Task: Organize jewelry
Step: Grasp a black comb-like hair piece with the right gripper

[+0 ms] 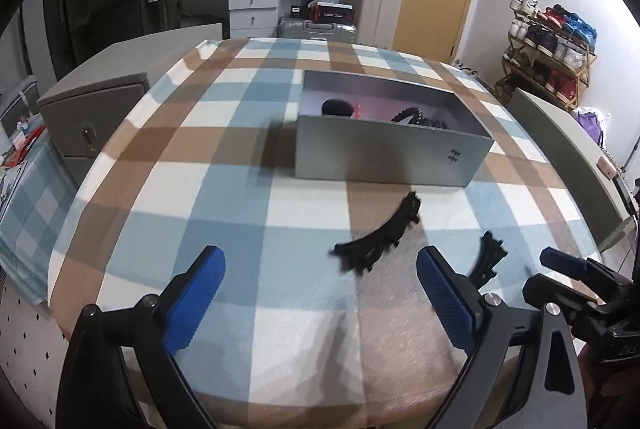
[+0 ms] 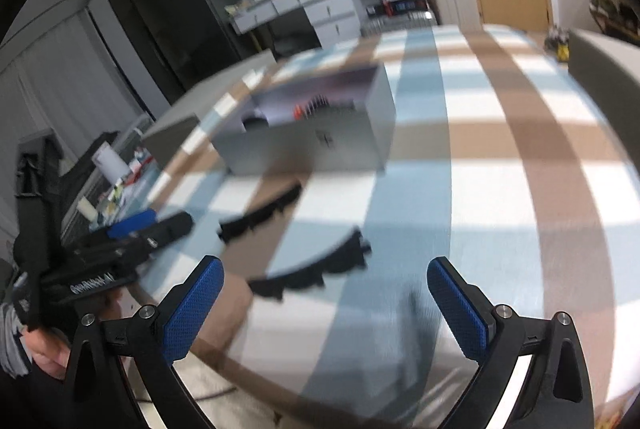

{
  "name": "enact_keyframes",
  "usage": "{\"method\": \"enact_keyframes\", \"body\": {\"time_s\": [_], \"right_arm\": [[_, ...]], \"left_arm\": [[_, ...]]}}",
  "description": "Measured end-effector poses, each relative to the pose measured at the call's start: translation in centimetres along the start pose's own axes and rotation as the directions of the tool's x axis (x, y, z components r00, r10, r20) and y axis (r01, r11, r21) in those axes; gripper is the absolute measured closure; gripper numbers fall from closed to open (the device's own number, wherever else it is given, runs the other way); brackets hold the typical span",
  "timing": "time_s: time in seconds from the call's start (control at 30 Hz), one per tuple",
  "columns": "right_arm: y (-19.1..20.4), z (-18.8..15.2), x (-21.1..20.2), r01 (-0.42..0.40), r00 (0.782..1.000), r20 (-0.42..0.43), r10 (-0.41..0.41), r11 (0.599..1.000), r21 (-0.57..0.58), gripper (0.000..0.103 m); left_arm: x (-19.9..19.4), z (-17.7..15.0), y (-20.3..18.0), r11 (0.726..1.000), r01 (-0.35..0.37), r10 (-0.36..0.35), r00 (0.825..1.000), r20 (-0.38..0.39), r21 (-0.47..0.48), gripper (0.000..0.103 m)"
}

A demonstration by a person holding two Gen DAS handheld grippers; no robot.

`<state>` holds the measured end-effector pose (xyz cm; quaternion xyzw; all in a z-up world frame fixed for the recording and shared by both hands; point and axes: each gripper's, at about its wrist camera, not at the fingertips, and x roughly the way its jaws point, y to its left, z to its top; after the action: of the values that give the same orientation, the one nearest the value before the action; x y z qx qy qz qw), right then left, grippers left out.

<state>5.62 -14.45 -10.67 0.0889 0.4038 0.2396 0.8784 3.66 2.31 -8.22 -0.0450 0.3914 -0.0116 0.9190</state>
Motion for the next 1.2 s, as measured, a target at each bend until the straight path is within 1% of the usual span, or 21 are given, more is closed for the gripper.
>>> {"method": "enact_keyframes", "body": {"time_s": [0.1,0.23,0.33,0.43,0.5,0.53,0.6,0.63,0.67,0.7,0.73,0.77,0.8,1.0,1.13,1.2], "right_arm": [[0.4,-0.5,0.4,-0.012,1.000,-0.013,0.012,1.000,-0.008,0.007],[1.5,-0.3,1.1,0.001,1.000,-0.008,-0.001,0.999,-0.041,0.010],[2.0,0.0,2.1,-0.003,1.000,-0.023,0.002,0.999,-0.043,0.015],[2.5,0.2,2.9,0.025,0.999,-0.029,-0.027,0.998,-0.051,0.018],[3.0,0.5,3.3,0.045,0.998,-0.035,-0.047,0.997,-0.066,0.023],[3.1,0.6,3.5,0.057,0.998,-0.037,-0.059,0.996,-0.073,0.026],[3.7,0.7,4.0,0.088,0.995,-0.040,-0.093,0.990,-0.111,0.036],[3.9,0.7,4.2,0.100,0.994,-0.040,-0.106,0.987,-0.128,0.039],[4.2,0.8,4.4,0.110,0.992,-0.041,-0.117,0.983,-0.145,0.045],[4.5,0.8,4.6,0.124,0.990,-0.041,-0.132,0.978,-0.168,0.053],[4.6,0.8,4.7,0.133,0.989,-0.040,-0.142,0.975,-0.180,0.056],[4.8,0.8,4.9,0.138,0.988,-0.041,-0.149,0.970,-0.198,0.065],[5.0,0.7,4.9,0.127,0.989,-0.044,-0.139,0.970,-0.208,0.073],[5.0,0.7,4.7,0.092,0.993,-0.045,-0.105,0.969,-0.228,0.083],[4.4,0.8,4.2,0.072,0.996,-0.038,-0.081,0.977,-0.199,0.085],[4.0,1.0,3.7,0.053,0.998,-0.026,-0.059,0.983,-0.177,0.090]], "left_arm": [[-0.2,-0.5,0.3,1.000,-0.012,0.012,1.000,0.005,0.005,0.009],[-0.3,-0.8,1.0,1.000,0.005,-0.005,1.000,-0.003,-0.003,0.009],[-0.3,-0.9,1.5,1.000,0.020,-0.020,1.000,-0.010,-0.012,0.009],[-0.2,-0.9,2.1,0.999,0.023,-0.023,1.000,-0.020,-0.026,0.009],[-0.2,-0.9,2.5,0.999,0.025,-0.026,0.999,-0.020,-0.038,0.009],[-0.1,-0.9,2.6,0.999,0.026,-0.027,0.999,-0.021,-0.041,0.009],[0.1,-1.0,2.8,0.998,0.028,-0.029,0.999,-0.027,-0.048,0.009],[0.2,-1.0,2.9,0.998,0.029,-0.031,0.999,-0.032,-0.054,0.009],[0.3,-1.0,3.1,0.998,0.031,-0.033,0.999,-0.036,-0.060,0.009],[0.4,-1.1,3.3,0.997,0.032,-0.035,0.999,-0.041,-0.068,0.009],[0.5,-1.2,3.4,0.997,0.031,-0.035,0.998,-0.043,-0.072,0.009],[0.5,-1.1,3.4,0.997,0.031,-0.034,0.998,-0.044,-0.074,0.009],[0.6,-1.2,3.6,0.997,0.027,-0.031,0.998,-0.048,-0.078,0.009],[0.5,-1.3,3.7,0.997,0.021,-0.026,0.998,-0.056,-0.081,0.009],[0.4,-1.2,3.7,0.997,0.012,-0.017,0.998,-0.059,-0.074,0.009],[0.4,-1.1,3.5,0.998,0.006,-0.010,0.998,-0.060,-0.069,0.009]]}}
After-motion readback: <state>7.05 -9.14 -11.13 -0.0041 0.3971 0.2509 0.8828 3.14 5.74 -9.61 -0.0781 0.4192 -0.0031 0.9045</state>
